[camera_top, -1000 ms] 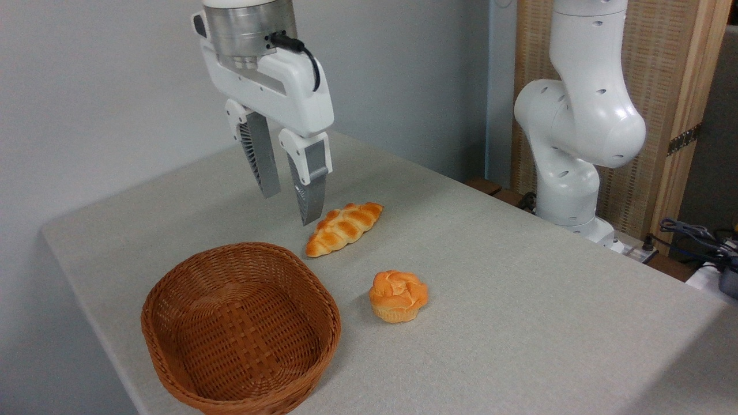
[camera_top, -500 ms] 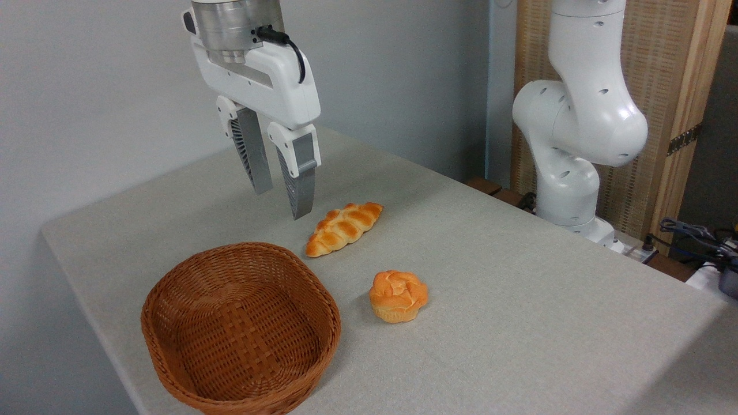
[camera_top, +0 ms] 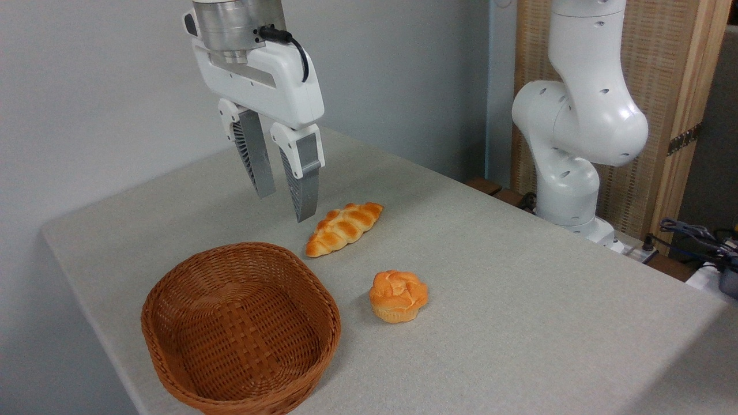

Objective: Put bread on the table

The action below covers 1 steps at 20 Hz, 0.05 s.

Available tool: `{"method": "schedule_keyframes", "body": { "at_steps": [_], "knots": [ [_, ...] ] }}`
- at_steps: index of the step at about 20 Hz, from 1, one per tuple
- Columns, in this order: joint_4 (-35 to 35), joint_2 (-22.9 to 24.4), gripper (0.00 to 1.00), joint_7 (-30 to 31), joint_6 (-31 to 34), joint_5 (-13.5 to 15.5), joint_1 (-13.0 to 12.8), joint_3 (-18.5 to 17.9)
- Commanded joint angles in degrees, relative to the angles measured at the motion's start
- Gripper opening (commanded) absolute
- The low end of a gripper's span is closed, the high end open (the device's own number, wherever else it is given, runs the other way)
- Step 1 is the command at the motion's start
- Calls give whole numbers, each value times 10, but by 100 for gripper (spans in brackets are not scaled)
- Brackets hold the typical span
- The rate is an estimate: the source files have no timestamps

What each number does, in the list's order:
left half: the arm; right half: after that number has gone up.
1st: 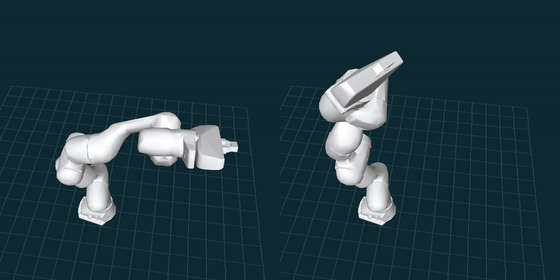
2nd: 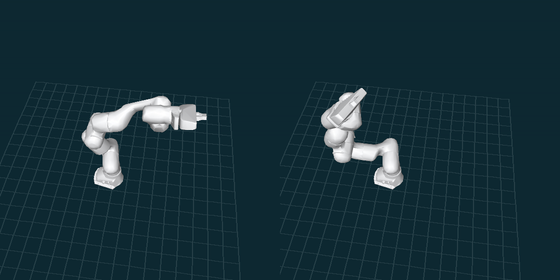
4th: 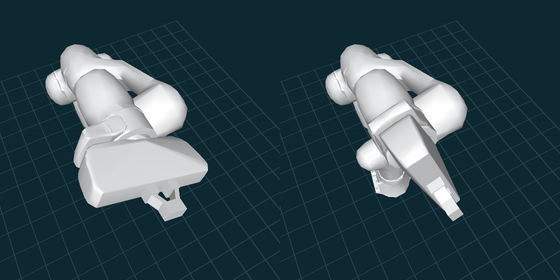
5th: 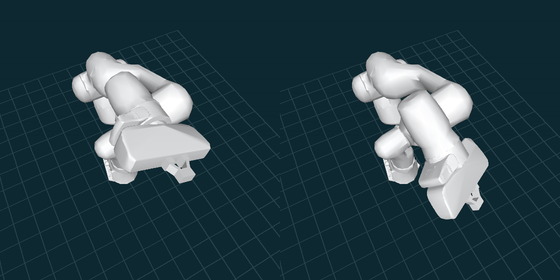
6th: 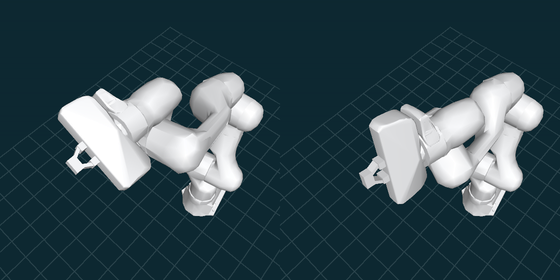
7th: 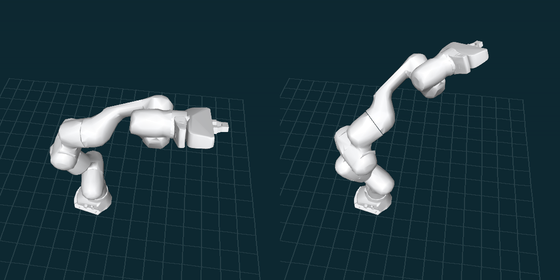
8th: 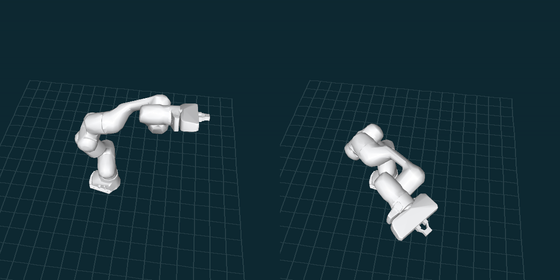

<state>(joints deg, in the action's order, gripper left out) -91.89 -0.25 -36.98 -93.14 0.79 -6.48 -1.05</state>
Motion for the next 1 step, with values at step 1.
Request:
{"method": "schedule_keyframes", "body": {
  "at_steps": [1],
  "knots": [
    [8, 1, 100, 5, 16, -9, 2, -3]
  ]
}}
